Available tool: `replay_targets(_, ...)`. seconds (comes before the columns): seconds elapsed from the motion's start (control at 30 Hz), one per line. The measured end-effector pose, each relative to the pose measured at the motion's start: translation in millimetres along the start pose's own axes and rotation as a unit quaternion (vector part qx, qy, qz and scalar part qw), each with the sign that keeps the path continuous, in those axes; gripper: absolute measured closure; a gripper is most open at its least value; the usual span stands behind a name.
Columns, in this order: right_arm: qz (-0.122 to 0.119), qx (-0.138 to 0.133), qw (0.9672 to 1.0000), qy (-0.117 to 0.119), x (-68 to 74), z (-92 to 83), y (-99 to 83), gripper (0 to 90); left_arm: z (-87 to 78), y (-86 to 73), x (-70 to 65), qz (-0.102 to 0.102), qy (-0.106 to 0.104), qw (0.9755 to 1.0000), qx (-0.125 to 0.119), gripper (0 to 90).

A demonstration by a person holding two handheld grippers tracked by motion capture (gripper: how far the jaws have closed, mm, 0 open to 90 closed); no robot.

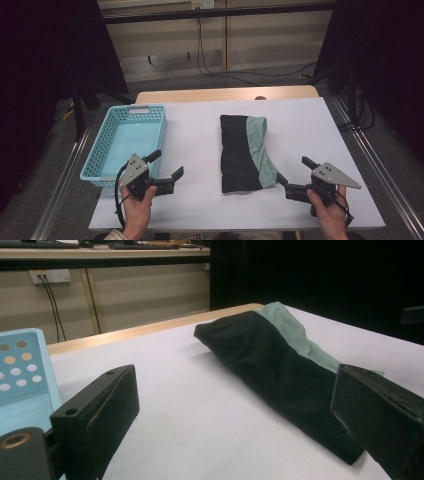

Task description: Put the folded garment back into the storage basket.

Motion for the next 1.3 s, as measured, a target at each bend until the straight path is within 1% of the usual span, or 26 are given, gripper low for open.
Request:
replay_targets(0.03,-0.001,0.002,1.0,-0.001,0.8,1.6,-0.3,1.3,7.5,-2.5,-1.8,-0.004,-0.011,0.9999,0.01,4.2)
replay_targets(0.07,-0.003,0.007,1.0,-0.004,1.0,2.4,-0.7,1.4,7.5,-2.5,-1.8,-0.004,-0.011,0.9999,0.01,4.2)
replay_targets(0.1,-0.004,0.008,0.9999,-0.007,1.2,3.3,0.0,1.6,16.2,-3.8,-4.3,-0.004,-0.017,0.9997,0.016,4.2)
replay_targets(0.17,0.0,0.006,1.0,-0.007,1.7,4.4,1.1,1.6,20.3,-3.9,-5.2,0.0,-0.019,0.9997,0.017,4.2)
replay_targets(0.23,-0.002,0.011,0.9999,-0.004,3.1,6.5,0.5,1.5,30.9,-3.7,-9.6,-0.008,-0.03,0.9994,0.017,4.2)
replay_targets(0.3,0.006,0.022,0.9997,0.0,6.4,10.2,-2.9,1.5,43.1,-5.3,-9.5,0.008,-0.033,0.999,0.03,4.3)
replay_targets(0.4,0.009,0.034,0.9994,0.006,9.5,12.9,-6.4,1.5,51.8,-5.6,-13.3,0.005,-0.041,0.9985,0.036,4.3)
replay_targets(0.47,0.012,0.048,0.9987,0.012,15.0,18.6,-11.1,2.0,62.6,-7.1,-15.7,0.016,-0.048,0.9979,0.039,4.5)
replay_targets(0.5,0.014,0.046,0.9987,0.015,16.9,20.9,-11.1,2.2,67.1,-7.9,-16.9,0.013,-0.05,0.9976,0.046,4.7)
replay_targets(0.53,0.014,0.049,0.9986,0.016,18.2,22.5,-11.6,1.6,77.6,-6.8,-23.2,0.006,-0.075,0.9962,0.043,4.6)
replay_targets(0.57,0.014,0.049,0.9986,0.016,18.2,22.5,-11.6,1.6,77.6,-6.8,-23.2,0.006,-0.075,0.9962,0.043,4.7)
replay_targets(0.6,0.016,0.049,0.9984,0.021,20.5,24.4,-11.1,1.6,81.7,-5.8,-26.8,0.007,-0.089,0.9949,0.046,4.7)
replay_targets(0.63,0.018,0.048,0.9981,0.032,24.6,28.0,-9.9,1.5,90.9,-4.7,-29.6,0.016,-0.088,0.9949,0.047,4.6)
replay_targets(0.67,0.015,0.056,0.9976,0.038,26.3,28.8,-10.6,1.4,90.9,-4.7,-29.6,0.016,-0.088,0.9949,0.047,4.7)
replay_targets(0.7,0.007,0.06,0.9973,0.042,26.6,30.1,-10.7,1.5,101.1,-4.5,-32.4,0.015,-0.098,0.9937,0.052,4.7)
replay_targets(0.73,0.013,0.065,0.9966,0.049,28.8,30.9,-10.8,1.7,107.0,-4.8,-33.7,0.019,-0.1,0.9933,0.055,4.6)
replay_targets(0.77,0.006,0.067,0.9964,0.052,27.4,32.4,-10.8,1.7,114.1,-3.6,-36.1,0.018,-0.12,0.9916,0.044,4.7)
replay_targets(0.8,0.006,0.067,0.9964,0.052,27.4,32.4,-10.8,1.7,114.1,-3.6,-36.1,0.018,-0.12,0.9916,0.044,4.6)
replay_targets(0.83,0.014,0.071,0.996,0.054,28.3,33.3,-10.5,2.1,117.4,-4.1,-34.2,0.024,-0.103,0.9928,0.057,4.6)
replay_targets(0.9,0.019,0.086,0.9942,0.062,28.2,34.9,-11.8,3.7,129.1,-2.7,-35.1,0.021,-0.11,0.9917,0.064,4.6)
replay_targets(0.97,0.031,0.096,0.9926,0.068,29.2,35.7,-13.0,3.8,133.0,-1.6,-35.0,0.02,-0.109,0.9917,0.065,4.7)
replay_targets(1.07,0.033,0.104,0.9915,0.07,29.9,36.1,-14.1,4.0,140.2,1.8,-32.1,0.025,-0.103,0.9922,0.065,4.7)
replay_targets(1.1,0.037,0.111,0.9905,0.072,30.1,37.1,-14.2,4.8,145.5,5.2,-33.3,0.01,-0.108,0.9925,0.058,4.7)
replay_targets(1.2,0.041,0.116,0.9898,0.071,30.2,37.7,-13.3,4.8,149.4,6.5,-32.8,0.009,-0.107,0.9922,0.064,4.6)
replay_targets(1.27,0.034,0.125,0.9887,0.075,29.2,40.1,-12.8,4.8,154.1,6.9,-31.9,0.005,-0.11,0.992,0.062,4.5)
replay_targets(1.3,0.037,0.133,0.9873,0.078,29.3,40.2,-13.8,4.9,159.5,4.9,-28.4,-0.002,-0.101,0.9928,0.065,4.4)
Point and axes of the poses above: each handheld gripper's, and its own axes: z roughly forward along the jaws, y roughly out of its top, x roughly to its left, the point moved 9 cm from there along z, roughly forward along the jaws, and after that the axes turned 11 degrees about -x, right-handed, at the moved point
